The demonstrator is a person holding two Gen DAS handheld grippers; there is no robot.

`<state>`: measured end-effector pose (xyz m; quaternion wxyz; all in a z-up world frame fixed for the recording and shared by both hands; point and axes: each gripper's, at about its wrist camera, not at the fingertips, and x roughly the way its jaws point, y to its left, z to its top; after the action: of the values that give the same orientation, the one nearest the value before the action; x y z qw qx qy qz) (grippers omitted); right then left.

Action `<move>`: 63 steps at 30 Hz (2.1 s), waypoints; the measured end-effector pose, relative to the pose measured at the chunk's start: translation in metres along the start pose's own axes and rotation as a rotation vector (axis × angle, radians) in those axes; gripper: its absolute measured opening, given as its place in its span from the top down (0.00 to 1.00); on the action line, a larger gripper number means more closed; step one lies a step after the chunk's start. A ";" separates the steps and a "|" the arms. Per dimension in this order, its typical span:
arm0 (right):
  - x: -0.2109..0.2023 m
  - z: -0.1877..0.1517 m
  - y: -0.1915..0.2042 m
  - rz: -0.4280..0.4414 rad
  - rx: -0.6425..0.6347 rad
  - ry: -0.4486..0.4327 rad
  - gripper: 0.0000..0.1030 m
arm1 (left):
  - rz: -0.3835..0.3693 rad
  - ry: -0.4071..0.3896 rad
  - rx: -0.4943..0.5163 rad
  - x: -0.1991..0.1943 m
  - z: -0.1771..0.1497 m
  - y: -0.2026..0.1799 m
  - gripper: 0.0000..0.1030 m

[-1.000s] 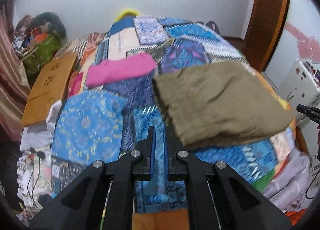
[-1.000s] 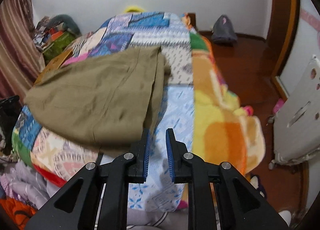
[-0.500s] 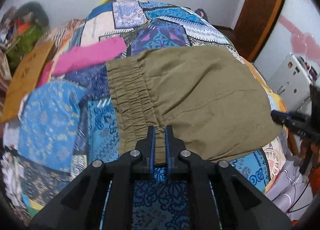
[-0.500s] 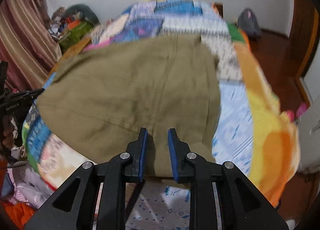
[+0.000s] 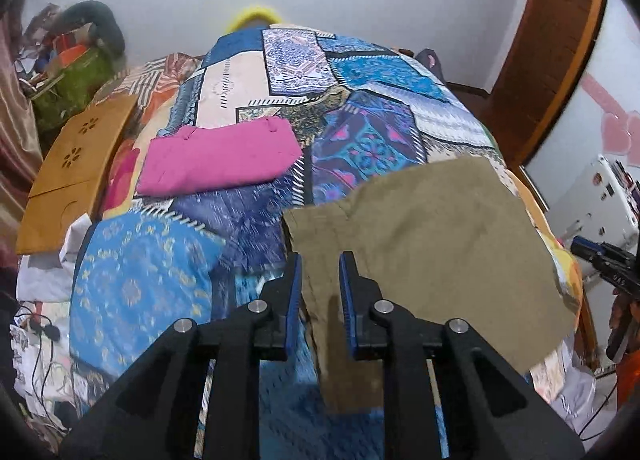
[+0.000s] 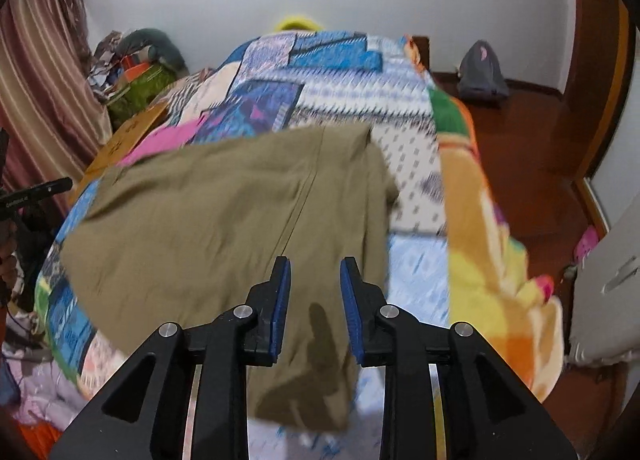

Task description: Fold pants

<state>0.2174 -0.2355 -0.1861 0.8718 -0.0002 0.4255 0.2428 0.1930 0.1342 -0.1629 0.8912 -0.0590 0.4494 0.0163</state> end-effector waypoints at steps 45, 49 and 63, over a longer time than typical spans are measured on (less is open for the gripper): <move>0.153 0.108 -0.027 -0.144 -0.183 0.125 0.84 | 0.153 0.064 0.113 0.114 0.047 -0.004 0.30; 0.109 0.111 -0.012 -0.040 -0.156 0.067 0.72 | 0.126 0.004 0.119 0.082 0.055 -0.015 0.30; 0.119 0.059 0.109 0.260 -0.295 0.264 0.72 | -0.032 0.153 0.184 0.107 0.017 -0.076 0.36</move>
<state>0.2768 -0.0772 -0.2147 0.7605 -0.1046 0.4922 0.4104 0.2761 0.0581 -0.2317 0.8560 0.0150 0.5148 -0.0438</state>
